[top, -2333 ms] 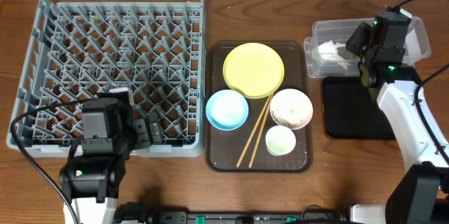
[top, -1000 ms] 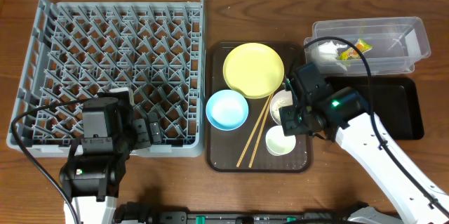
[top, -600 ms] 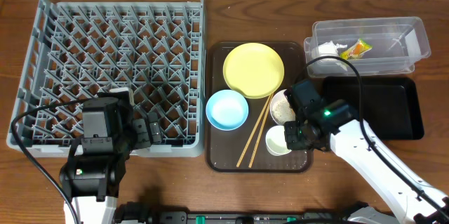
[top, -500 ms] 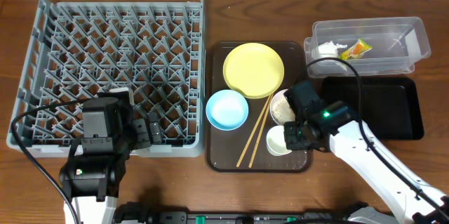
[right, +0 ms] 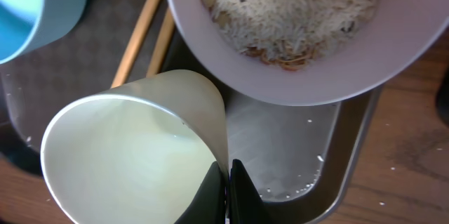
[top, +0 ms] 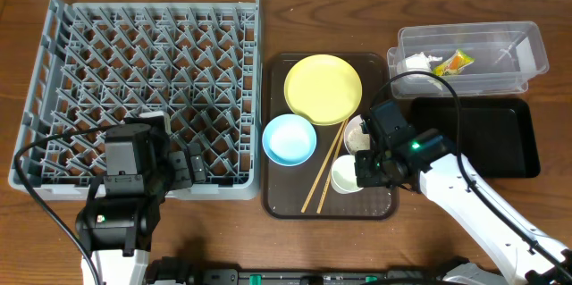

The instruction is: Sort waste into correct bins and load items into the dishwasher rack

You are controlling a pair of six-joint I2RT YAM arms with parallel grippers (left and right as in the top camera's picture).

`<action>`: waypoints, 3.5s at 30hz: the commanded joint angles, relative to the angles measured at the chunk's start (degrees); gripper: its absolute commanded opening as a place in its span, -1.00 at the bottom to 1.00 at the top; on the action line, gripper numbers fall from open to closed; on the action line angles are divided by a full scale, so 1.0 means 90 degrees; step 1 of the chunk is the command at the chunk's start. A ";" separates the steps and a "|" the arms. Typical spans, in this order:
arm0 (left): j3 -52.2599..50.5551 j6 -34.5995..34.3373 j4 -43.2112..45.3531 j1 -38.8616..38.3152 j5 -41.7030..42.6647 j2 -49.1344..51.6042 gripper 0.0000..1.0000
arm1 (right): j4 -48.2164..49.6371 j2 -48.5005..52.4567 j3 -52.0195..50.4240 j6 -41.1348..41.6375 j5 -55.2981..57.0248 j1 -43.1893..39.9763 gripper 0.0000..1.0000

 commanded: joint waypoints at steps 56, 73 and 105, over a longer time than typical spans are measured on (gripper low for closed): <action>0.0104 -0.5957 0.7677 -0.1022 0.8750 0.2171 0.65 | 0.4777 0.0044 0.1375 -0.0100 -0.7252 -0.1399 -0.98; 0.0104 -0.6606 0.8437 -0.1413 0.8514 0.2195 0.65 | 0.4775 0.0044 0.1372 -0.0097 -0.7210 -0.1377 -0.98; 0.0104 -0.6494 0.8789 -0.1413 0.8179 0.2458 0.50 | 0.4775 0.0046 0.1372 -0.0102 -0.7130 -0.1212 -0.98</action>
